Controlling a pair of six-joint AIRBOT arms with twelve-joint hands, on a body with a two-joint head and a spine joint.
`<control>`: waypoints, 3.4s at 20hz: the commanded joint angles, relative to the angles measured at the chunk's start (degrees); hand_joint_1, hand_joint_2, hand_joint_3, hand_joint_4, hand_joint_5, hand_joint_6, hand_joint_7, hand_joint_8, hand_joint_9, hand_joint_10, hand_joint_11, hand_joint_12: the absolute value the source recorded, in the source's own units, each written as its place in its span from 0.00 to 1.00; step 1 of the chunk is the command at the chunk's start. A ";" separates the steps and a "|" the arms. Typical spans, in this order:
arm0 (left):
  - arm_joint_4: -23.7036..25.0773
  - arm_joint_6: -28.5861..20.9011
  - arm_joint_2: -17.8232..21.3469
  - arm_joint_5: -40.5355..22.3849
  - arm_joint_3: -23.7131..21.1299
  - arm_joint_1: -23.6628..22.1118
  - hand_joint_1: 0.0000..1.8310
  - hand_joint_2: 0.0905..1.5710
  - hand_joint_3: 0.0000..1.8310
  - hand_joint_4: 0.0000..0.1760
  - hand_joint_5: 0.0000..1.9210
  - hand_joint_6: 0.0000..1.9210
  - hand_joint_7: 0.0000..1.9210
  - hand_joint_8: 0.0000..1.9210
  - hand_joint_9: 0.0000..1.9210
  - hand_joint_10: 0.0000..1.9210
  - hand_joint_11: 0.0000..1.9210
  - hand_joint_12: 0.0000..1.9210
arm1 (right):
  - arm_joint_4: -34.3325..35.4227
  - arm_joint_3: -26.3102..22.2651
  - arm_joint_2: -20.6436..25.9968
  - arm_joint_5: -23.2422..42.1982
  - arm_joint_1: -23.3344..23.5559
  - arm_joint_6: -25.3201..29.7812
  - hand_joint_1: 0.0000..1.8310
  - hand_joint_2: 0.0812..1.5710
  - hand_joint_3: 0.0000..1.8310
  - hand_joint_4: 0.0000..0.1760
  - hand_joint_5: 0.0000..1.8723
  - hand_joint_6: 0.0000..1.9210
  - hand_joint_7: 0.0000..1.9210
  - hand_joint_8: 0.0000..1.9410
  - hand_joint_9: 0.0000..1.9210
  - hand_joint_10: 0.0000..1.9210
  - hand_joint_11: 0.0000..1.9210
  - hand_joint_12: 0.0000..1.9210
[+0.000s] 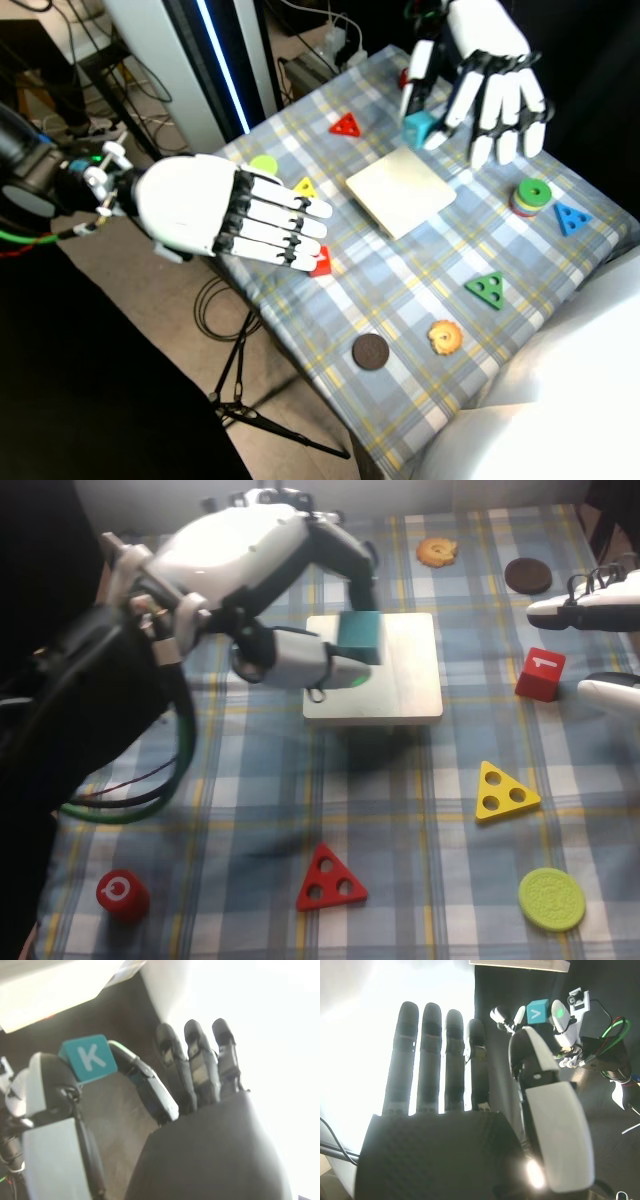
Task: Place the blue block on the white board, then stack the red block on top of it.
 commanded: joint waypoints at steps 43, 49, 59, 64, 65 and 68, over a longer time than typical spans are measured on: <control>7.51 -24.61 4.69 -14.73 -2.15 4.65 0.38 0.49 0.00 1.00 0.10 0.00 0.12 0.00 0.11 0.00 0.00 0.16 | -0.09 4.66 -3.70 -1.22 5.46 0.22 0.46 0.65 0.00 0.00 0.25 0.00 0.27 0.00 0.29 0.00 0.08 0.44; 13.07 -45.84 10.97 -20.81 -3.79 11.35 0.40 0.50 0.00 1.00 0.14 0.00 0.16 0.00 0.15 0.00 0.00 0.46 | 1.83 8.12 -6.45 -8.32 8.57 -2.23 0.44 0.63 0.00 0.00 0.27 0.00 0.26 0.00 0.27 0.00 0.05 0.53; 10.70 -45.87 16.43 -25.24 -8.43 17.93 0.41 0.50 0.00 0.89 0.17 0.00 0.19 0.00 0.17 0.00 0.00 0.46 | 3.66 12.67 -9.62 -15.96 11.23 -3.83 0.45 0.63 0.00 0.00 0.30 0.00 0.26 0.00 0.28 0.00 0.04 0.59; 10.51 -45.88 16.68 -25.60 -8.72 18.42 0.42 0.50 0.00 0.93 0.18 0.00 0.20 0.00 0.17 0.00 0.00 0.47 | 3.67 13.55 -10.15 -18.95 11.69 -4.67 0.47 0.65 0.00 0.00 0.37 0.01 0.29 0.00 0.31 0.01 0.06 0.58; 10.50 -45.88 17.07 -25.92 -9.08 18.86 0.42 0.50 0.00 0.94 0.18 0.00 0.19 0.00 0.17 0.00 0.00 0.48 | 3.67 13.57 -10.14 -19.11 11.68 -4.86 0.48 0.65 0.00 0.00 0.38 0.01 0.30 0.01 0.32 0.01 0.07 0.58; 9.79 -45.88 17.41 -26.87 -9.47 19.86 0.43 0.50 0.00 0.92 0.19 0.00 0.19 0.00 0.16 0.00 0.00 0.51 | 3.67 13.77 -10.14 -19.37 11.68 -4.88 0.50 0.65 0.00 0.00 0.43 0.01 0.36 0.01 0.36 0.01 0.10 0.56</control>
